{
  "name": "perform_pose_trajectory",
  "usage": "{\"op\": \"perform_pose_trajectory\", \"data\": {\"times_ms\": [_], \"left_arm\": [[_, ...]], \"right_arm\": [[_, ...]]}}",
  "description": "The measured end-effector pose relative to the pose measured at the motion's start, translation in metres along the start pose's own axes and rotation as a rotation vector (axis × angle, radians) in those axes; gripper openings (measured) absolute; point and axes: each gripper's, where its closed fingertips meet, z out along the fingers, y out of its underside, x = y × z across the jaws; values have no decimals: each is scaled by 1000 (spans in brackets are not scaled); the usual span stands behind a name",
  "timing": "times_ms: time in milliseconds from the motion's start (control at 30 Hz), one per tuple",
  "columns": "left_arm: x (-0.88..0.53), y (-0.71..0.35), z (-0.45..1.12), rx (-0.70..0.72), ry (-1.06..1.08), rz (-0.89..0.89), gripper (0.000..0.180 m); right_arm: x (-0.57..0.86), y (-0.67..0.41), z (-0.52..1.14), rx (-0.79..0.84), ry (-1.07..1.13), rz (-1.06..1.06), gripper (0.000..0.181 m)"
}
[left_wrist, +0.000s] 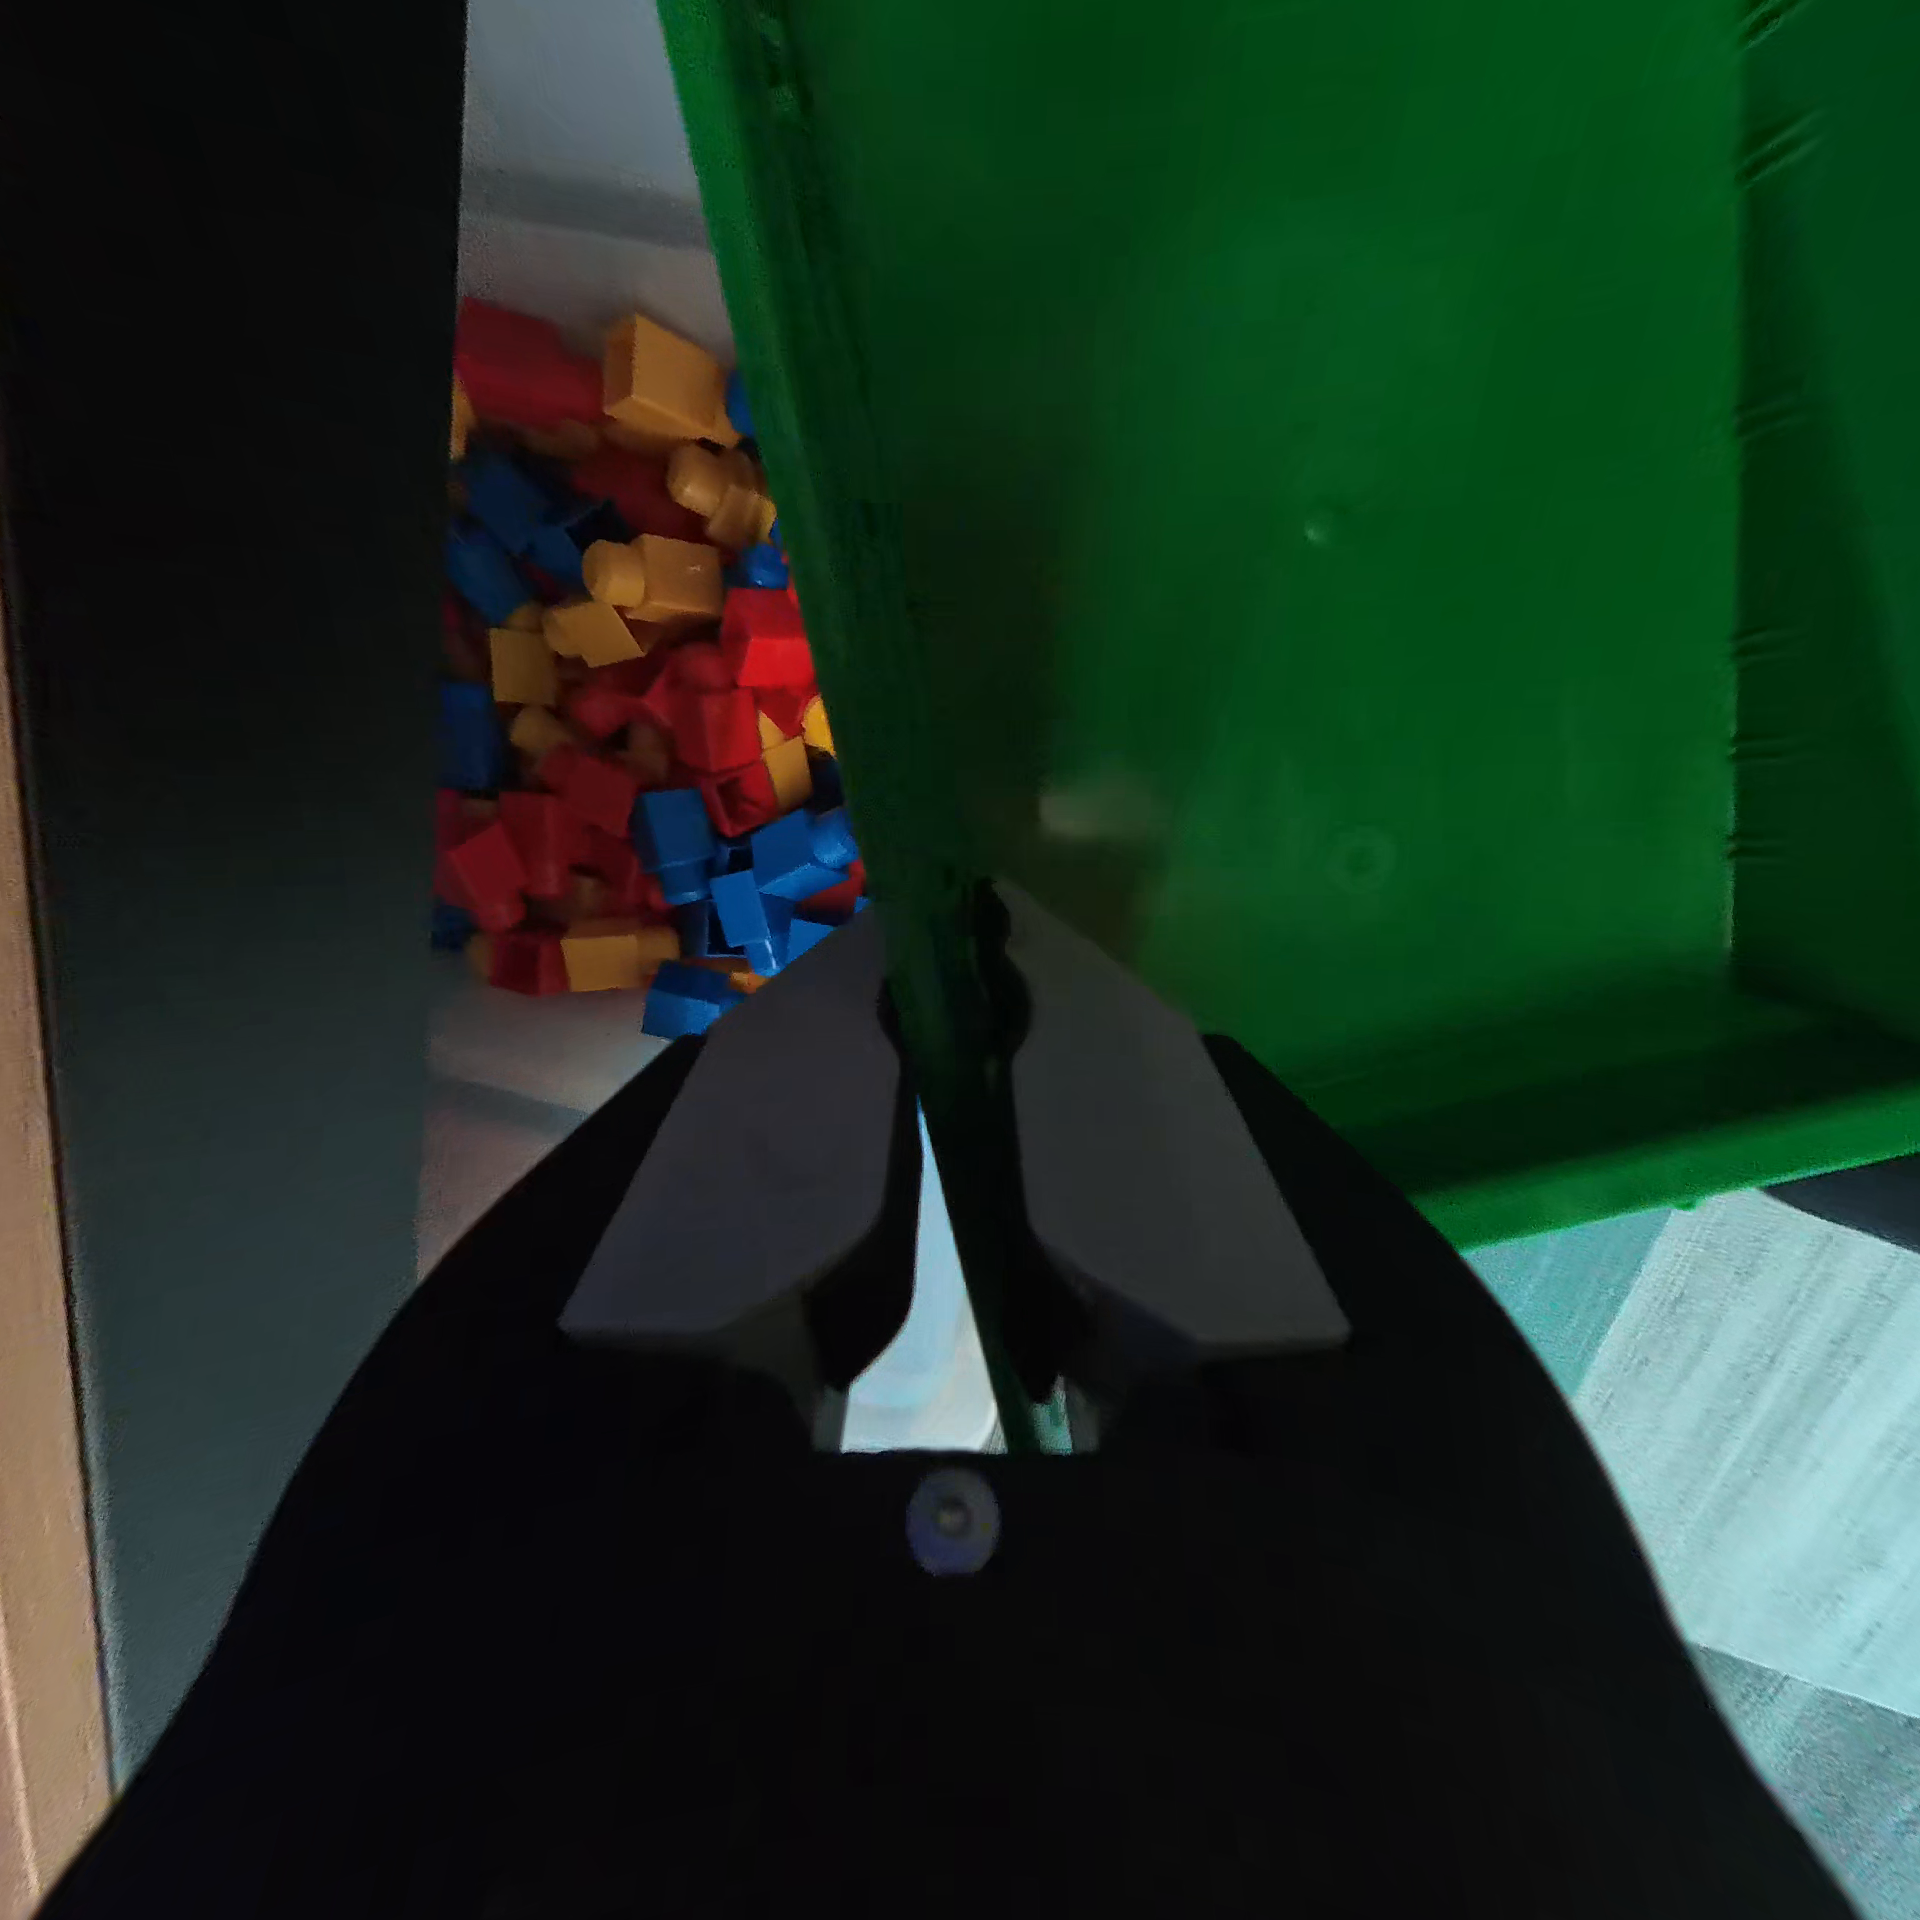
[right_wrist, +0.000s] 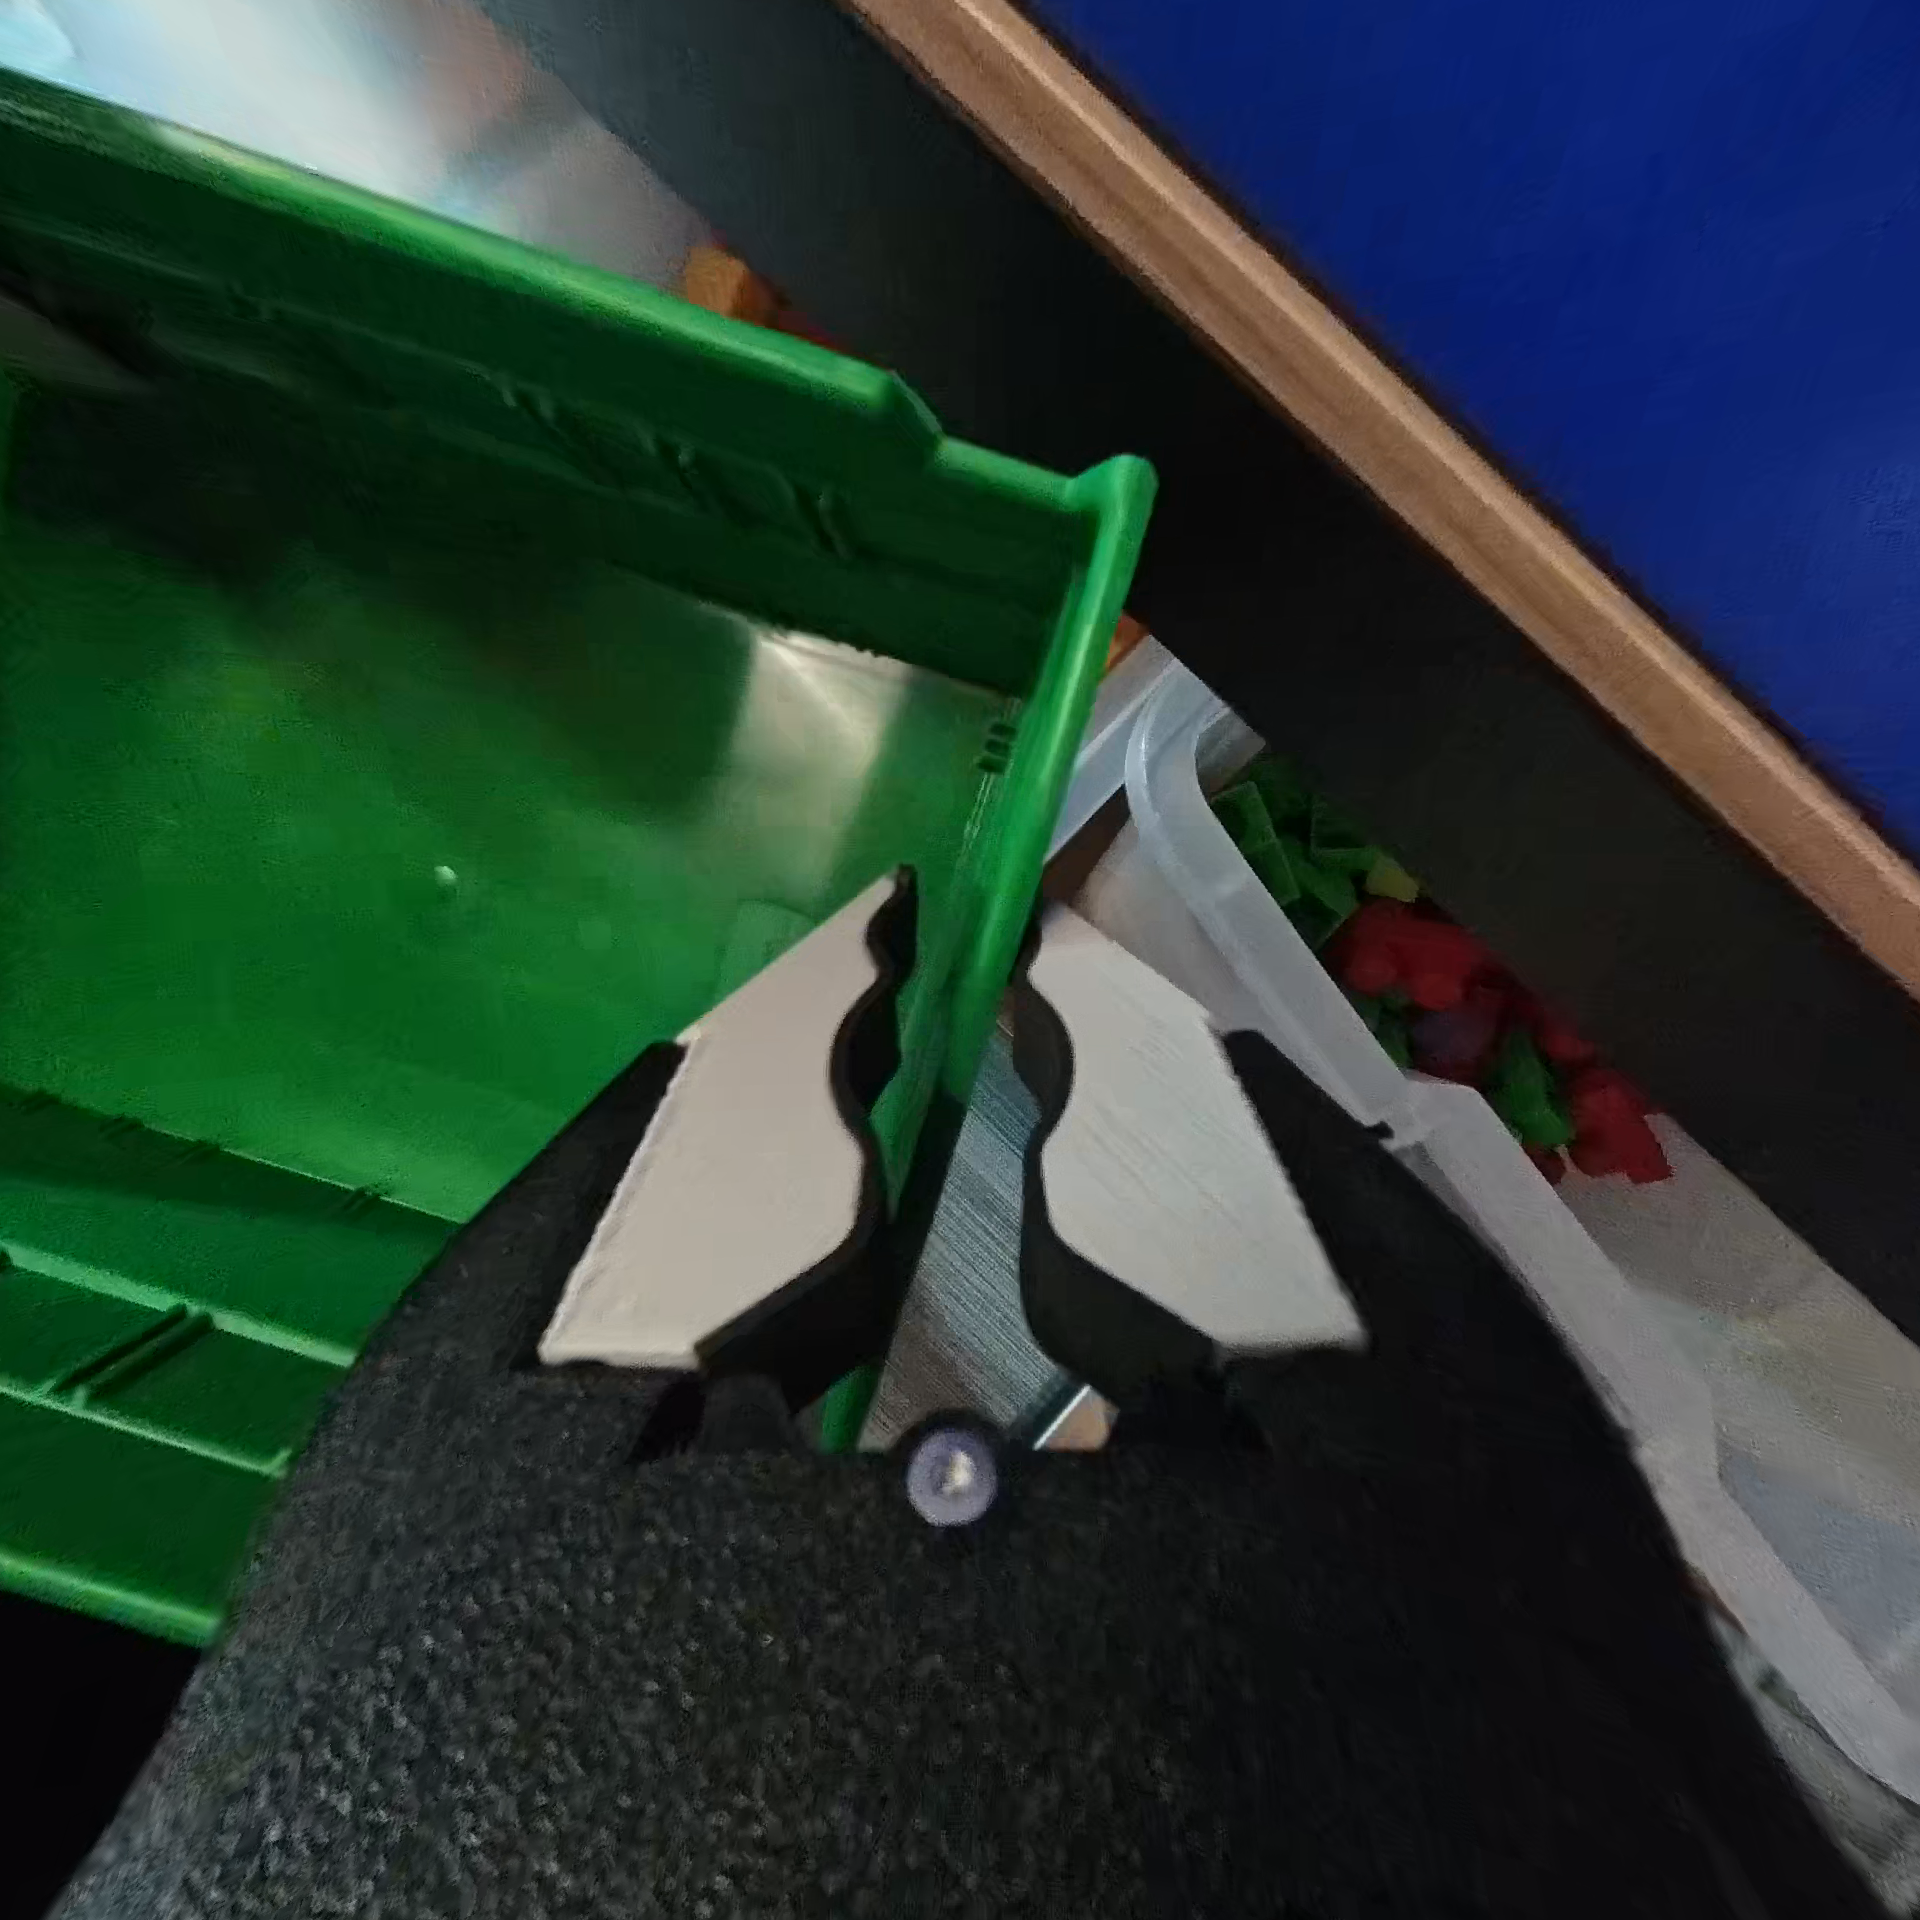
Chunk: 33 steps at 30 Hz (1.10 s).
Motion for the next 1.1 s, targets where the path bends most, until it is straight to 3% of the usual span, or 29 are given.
{"op": "perform_pose_trajectory", "data": {"times_ms": [100, 300, 400, 433, 633, 667, 700, 733, 867, 967, 1100], "left_arm": [[0, -5, 1, 57, 29, -20, 2], [-3, 1, 3, 55, 102, -88, 2], [-6, 3, 6, 32, 136, -83, 2], [-7, 3, 6, 24, 151, -102, 2], [-12, 3, 7, 26, 178, -133, 2], [-12, 3, 7, 21, 179, -136, 2], [-12, 3, 7, 18, 176, -129, 2], [-12, 3, 7, 20, 163, -103, 2], [-12, 3, 7, 24, 162, -114, 1], [-13, 3, 7, 22, 160, -114, 2], [-15, 4, 7, 20, 154, -93, 2]], "right_arm": [[-6, 1, -20, 33, -87, 8, 25], [81, -38, -156, 181, -32, -140, 22], [177, -48, -185, 38, 95, -362, 34], [207, -51, -183, -20, 106, -407, 52], [279, -71, -124, -276, -57, -609, 79], [274, -66, -117, -333, -165, -609, 73], [264, -64, -115, -361, -295, -599, 50], [263, -64, -113, -390, -354, -612, 49], [279, -75, -102, -419, -383, -709, 6], [279, -83, -98, -392, -356, -738, 7], [295, -102, -91, -293, -128, -779, 48]]}}
